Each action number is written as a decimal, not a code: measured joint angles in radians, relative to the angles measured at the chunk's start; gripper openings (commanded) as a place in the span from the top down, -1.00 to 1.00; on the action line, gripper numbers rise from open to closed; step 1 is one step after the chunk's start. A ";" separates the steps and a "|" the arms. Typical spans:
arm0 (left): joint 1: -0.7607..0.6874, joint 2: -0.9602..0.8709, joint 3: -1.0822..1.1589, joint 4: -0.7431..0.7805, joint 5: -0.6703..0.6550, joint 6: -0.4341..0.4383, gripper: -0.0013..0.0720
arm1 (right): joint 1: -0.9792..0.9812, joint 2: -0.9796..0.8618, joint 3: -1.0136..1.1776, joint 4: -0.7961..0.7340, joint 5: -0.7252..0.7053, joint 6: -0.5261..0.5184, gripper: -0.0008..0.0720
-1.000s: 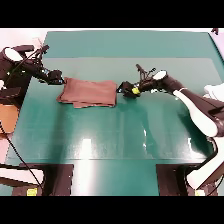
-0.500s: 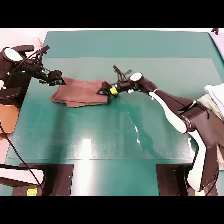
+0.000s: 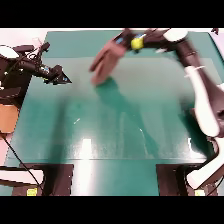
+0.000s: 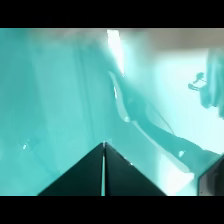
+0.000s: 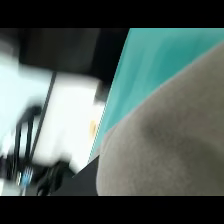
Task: Fold the shirts.
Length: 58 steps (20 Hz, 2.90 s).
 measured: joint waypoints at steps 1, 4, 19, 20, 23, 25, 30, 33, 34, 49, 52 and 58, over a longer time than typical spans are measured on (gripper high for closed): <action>0.000 0.019 0.000 -0.006 -0.005 -0.004 0.91 | -0.062 0.045 -0.006 -0.016 0.008 0.029 0.93; 0.000 0.079 0.000 -0.014 -0.015 -0.022 0.91 | -0.282 0.170 -0.018 -0.059 0.082 0.113 0.93; -0.003 0.191 0.000 -0.017 -0.059 -0.071 0.91 | -1.413 0.458 -0.148 -0.470 0.816 0.203 0.92; -0.003 0.192 0.000 -0.018 -0.061 -0.071 0.91 | -1.450 0.459 -0.186 -0.469 0.827 0.194 0.92; -0.003 0.192 0.000 -0.019 -0.067 -0.071 0.91 | -1.521 0.462 -0.303 -0.487 0.842 0.171 0.92; -0.003 0.192 0.000 -0.019 -0.068 -0.071 0.91 | -1.532 0.462 -0.381 -0.520 0.843 0.167 0.92; -0.003 0.192 0.000 -0.020 -0.067 -0.071 0.91 | -1.485 0.462 -0.524 -0.663 0.845 0.197 0.00; -0.003 0.192 0.000 -0.020 -0.060 -0.071 0.91 | -1.451 0.462 -0.510 -0.763 0.849 0.217 -1.00; -0.003 0.192 0.000 -0.020 -0.058 -0.071 0.91 | -1.446 0.462 -0.485 -0.797 0.857 0.220 -1.00; -0.014 0.192 0.000 -0.153 0.004 0.022 0.91 | -0.938 0.502 -0.134 -0.339 0.695 0.040 0.92; -0.074 0.206 0.000 -0.184 0.006 0.058 0.92 | -0.531 0.520 -0.255 -0.250 0.593 -0.112 0.92; -0.195 0.283 0.000 -0.200 0.051 0.111 0.91 | -0.005 0.442 -0.381 -0.186 0.492 -0.286 0.92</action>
